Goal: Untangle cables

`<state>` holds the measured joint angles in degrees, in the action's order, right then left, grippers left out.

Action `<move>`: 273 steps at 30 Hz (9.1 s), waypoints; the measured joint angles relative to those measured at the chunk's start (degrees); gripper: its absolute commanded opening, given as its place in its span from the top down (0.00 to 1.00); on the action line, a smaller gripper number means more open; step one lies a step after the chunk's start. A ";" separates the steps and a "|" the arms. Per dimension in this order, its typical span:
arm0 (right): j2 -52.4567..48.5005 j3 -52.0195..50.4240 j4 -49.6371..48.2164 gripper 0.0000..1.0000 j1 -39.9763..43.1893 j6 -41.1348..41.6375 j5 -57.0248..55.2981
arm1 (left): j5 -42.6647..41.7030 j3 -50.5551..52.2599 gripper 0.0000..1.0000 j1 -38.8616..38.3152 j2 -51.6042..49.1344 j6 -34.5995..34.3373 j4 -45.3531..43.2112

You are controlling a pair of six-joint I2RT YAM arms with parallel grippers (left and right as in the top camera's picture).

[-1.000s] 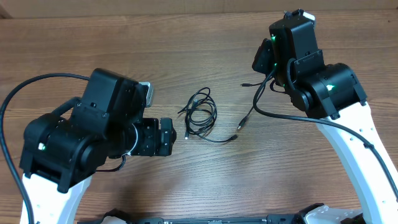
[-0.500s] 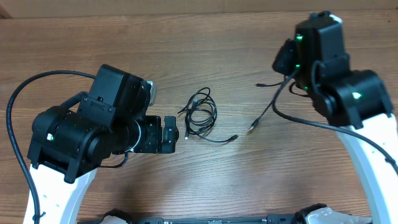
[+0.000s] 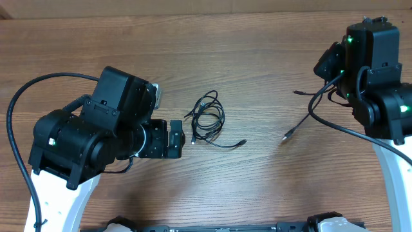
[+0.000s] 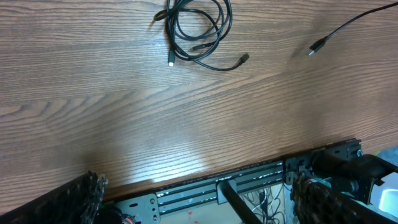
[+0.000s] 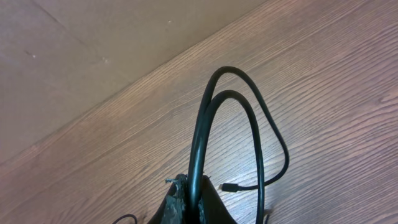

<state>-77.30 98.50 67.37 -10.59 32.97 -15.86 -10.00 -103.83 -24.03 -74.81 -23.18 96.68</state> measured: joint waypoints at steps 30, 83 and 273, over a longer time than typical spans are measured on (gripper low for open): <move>0.00 0.00 -4.76 0.96 9.84 -4.28 -3.89 | -0.07 0.00 0.01 0.00 0.00 0.00 -1.97; -13.62 0.02 -1.42 0.14 34.03 -5.73 32.15 | -0.04 0.04 0.00 0.00 0.00 -0.02 -0.68; -13.62 -6.29 1.70 0.00 15.04 -16.50 31.74 | 9.01 0.09 0.01 0.00 0.00 -0.68 -5.38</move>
<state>-90.91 92.20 69.08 4.45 16.47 15.88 -0.99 -103.74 -24.03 -74.81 -23.86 91.31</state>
